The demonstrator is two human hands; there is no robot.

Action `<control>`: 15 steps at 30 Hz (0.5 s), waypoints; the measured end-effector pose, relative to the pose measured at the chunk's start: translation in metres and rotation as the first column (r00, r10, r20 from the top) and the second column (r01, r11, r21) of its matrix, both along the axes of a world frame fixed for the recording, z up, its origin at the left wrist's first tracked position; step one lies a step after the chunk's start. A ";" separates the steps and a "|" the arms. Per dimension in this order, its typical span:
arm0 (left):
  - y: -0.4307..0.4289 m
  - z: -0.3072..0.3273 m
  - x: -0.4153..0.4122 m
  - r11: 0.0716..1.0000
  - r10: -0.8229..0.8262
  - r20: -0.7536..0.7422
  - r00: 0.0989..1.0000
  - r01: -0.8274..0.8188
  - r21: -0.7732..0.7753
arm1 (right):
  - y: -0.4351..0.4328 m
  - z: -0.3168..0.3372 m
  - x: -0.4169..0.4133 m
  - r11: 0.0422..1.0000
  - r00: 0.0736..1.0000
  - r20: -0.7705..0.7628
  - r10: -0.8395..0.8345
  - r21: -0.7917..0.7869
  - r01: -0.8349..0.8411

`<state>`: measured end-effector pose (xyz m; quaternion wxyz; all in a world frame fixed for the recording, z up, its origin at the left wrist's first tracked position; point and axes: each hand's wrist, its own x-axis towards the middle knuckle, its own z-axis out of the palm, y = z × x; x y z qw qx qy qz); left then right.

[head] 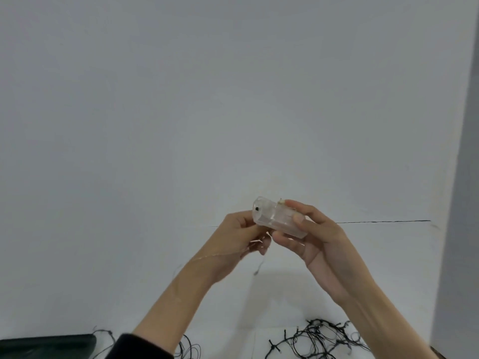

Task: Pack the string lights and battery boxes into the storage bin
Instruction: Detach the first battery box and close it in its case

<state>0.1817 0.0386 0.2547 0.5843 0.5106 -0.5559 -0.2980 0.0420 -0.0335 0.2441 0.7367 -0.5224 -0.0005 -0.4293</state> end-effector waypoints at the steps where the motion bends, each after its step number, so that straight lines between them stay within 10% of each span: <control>1: 0.001 0.000 -0.002 1.000 -0.007 -0.032 0.999 0.007 0.002 | 0.000 0.000 0.001 0.999 0.999 0.005 -0.042 -0.026 0.042; 7: 0.010 0.007 -0.002 0.986 -0.096 -0.161 0.982 0.117 0.122 | 0.004 -0.002 0.001 0.903 0.940 0.026 -0.340 -0.272 0.334; 15: 0.018 0.006 -0.006 0.951 -0.168 -0.316 0.934 0.238 0.196 | 0.000 -0.001 0.005 0.484 0.726 0.178 -0.665 -0.637 0.600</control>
